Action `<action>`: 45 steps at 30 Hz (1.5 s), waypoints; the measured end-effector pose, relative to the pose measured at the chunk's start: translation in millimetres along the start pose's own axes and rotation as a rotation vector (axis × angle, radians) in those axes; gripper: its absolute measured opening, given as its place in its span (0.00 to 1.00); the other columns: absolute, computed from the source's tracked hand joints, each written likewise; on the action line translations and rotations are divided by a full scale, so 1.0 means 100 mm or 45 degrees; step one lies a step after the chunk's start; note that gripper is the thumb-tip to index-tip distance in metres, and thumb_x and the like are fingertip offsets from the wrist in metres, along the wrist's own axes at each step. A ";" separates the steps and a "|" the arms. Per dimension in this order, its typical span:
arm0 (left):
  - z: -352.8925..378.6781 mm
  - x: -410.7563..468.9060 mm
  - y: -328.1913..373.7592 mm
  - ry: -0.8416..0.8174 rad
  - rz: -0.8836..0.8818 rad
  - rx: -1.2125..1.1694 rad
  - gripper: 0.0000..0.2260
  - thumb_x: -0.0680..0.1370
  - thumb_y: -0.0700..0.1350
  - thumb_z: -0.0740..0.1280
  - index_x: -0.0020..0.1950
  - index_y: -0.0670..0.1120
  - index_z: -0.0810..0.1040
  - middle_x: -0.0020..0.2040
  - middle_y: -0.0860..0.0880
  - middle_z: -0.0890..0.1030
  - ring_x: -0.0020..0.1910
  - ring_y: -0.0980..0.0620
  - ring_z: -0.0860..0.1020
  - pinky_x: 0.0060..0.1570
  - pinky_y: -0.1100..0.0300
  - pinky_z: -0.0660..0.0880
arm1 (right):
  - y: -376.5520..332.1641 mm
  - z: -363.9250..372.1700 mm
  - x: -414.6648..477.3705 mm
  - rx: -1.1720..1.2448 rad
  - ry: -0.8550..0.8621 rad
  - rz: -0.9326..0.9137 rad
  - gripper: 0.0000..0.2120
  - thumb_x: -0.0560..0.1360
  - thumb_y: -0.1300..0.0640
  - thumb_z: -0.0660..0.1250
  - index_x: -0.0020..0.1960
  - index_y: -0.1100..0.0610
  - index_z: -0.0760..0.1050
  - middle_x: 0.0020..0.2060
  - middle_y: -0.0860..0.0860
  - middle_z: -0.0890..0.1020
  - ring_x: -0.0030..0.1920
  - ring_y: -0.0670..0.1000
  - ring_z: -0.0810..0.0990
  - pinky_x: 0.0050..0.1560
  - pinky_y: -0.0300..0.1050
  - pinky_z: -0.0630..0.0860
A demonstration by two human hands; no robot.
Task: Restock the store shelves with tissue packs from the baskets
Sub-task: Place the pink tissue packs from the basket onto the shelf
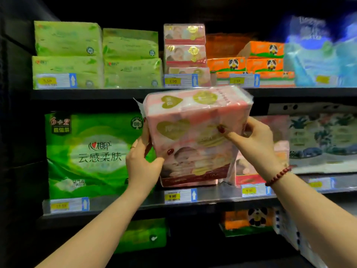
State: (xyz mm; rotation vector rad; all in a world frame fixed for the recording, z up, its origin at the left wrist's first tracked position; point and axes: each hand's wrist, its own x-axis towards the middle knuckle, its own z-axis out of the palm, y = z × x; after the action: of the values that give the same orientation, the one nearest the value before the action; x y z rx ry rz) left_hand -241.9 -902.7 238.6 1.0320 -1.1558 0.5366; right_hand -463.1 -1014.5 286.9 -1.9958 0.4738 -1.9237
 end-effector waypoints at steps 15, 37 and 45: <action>0.52 0.06 -0.54 -0.235 -0.161 0.223 0.39 0.72 0.45 0.75 0.77 0.51 0.58 0.67 0.47 0.75 0.65 0.49 0.73 0.59 0.60 0.67 | 0.89 0.25 0.13 -0.242 -0.218 0.125 0.21 0.67 0.46 0.75 0.57 0.50 0.73 0.49 0.46 0.83 0.50 0.50 0.80 0.49 0.55 0.79; 0.32 0.11 -0.79 -0.750 0.383 0.843 0.54 0.64 0.57 0.78 0.77 0.53 0.45 0.78 0.58 0.42 0.76 0.62 0.37 0.67 0.55 0.61 | 1.38 0.31 -0.08 -0.684 -0.568 -0.419 0.58 0.63 0.42 0.77 0.76 0.48 0.38 0.75 0.43 0.35 0.74 0.41 0.32 0.70 0.45 0.55; 0.37 0.18 -0.95 -0.784 0.328 0.886 0.54 0.67 0.53 0.77 0.77 0.51 0.39 0.77 0.58 0.35 0.76 0.58 0.37 0.71 0.59 0.55 | 1.37 0.51 -0.07 -0.707 -0.575 -0.387 0.57 0.65 0.45 0.77 0.76 0.49 0.36 0.74 0.44 0.31 0.75 0.46 0.32 0.71 0.42 0.51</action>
State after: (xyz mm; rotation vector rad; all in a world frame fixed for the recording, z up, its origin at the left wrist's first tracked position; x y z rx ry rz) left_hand -177.8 -981.5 220.5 1.7338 -1.7144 0.8974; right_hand -414.3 -1133.3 216.5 -2.9088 0.6612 -1.5119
